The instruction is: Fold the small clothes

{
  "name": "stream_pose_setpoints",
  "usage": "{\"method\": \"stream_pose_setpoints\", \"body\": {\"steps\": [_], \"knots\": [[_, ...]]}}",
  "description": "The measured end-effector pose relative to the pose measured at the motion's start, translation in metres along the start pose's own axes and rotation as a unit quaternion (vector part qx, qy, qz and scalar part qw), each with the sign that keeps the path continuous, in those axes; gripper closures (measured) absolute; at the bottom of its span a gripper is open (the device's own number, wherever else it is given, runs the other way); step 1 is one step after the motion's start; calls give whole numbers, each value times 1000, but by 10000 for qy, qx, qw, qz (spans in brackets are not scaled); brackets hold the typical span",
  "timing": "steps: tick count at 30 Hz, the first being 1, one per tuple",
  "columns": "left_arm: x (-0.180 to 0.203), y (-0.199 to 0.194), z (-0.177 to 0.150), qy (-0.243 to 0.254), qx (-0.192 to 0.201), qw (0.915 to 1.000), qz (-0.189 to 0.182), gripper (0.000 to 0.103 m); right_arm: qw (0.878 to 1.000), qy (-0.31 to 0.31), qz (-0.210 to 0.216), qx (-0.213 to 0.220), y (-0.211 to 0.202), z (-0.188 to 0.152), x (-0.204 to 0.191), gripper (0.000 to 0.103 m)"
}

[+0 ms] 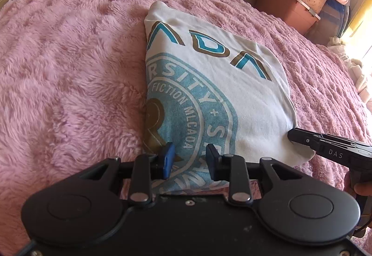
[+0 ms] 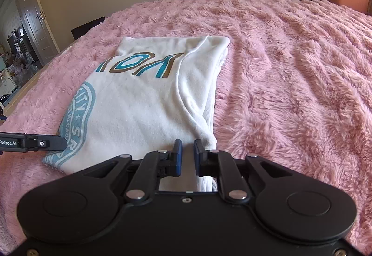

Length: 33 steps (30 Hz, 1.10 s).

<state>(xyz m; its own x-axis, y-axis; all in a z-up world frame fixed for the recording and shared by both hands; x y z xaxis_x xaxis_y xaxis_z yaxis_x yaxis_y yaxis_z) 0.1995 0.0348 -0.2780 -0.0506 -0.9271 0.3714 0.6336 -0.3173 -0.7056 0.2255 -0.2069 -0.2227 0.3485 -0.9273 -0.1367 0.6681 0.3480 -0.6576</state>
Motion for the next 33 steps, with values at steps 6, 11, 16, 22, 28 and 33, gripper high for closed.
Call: {"method": "stream_pose_setpoints", "body": {"steps": [6, 11, 16, 22, 28, 33], "knots": [[10, -17, 7, -53, 1, 9999, 123, 58, 9999, 98, -75, -42, -3, 1, -3, 89], [29, -49, 6, 4, -207, 9980, 589, 51, 9992, 37, -338, 199, -47, 17, -22, 43], [37, -76, -3, -62, -230, 9955, 922, 48, 9984, 209, -454, 276, -84, 18, -43, 37], [39, -100, -16, -29, -190, 9906, 1356, 47, 9977, 313, -609, -7, -105, 5, -58, 33], [50, -121, -31, 107, -190, 9885, 1499, 46, 9966, 45, -810, -155, -126, -11, -79, 25], [60, -133, -41, 229, -209, 9859, 1647, 46, 9970, -12, -737, -228, -137, -15, -93, 24]]}}
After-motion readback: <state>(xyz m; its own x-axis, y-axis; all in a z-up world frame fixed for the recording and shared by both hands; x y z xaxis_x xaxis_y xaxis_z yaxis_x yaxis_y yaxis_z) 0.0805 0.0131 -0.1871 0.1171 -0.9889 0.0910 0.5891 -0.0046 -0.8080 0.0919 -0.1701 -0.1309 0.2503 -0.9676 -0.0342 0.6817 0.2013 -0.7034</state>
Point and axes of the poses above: each gripper's, at about its wrist camera, not at the fingertips, and y roughly the way its jaws point, x to its right, z to its top, the point moved 5 cm from there along y, roughly the way its jaws point, and after that the axes turned 4 degrees about -z, right-handed, at the moved point
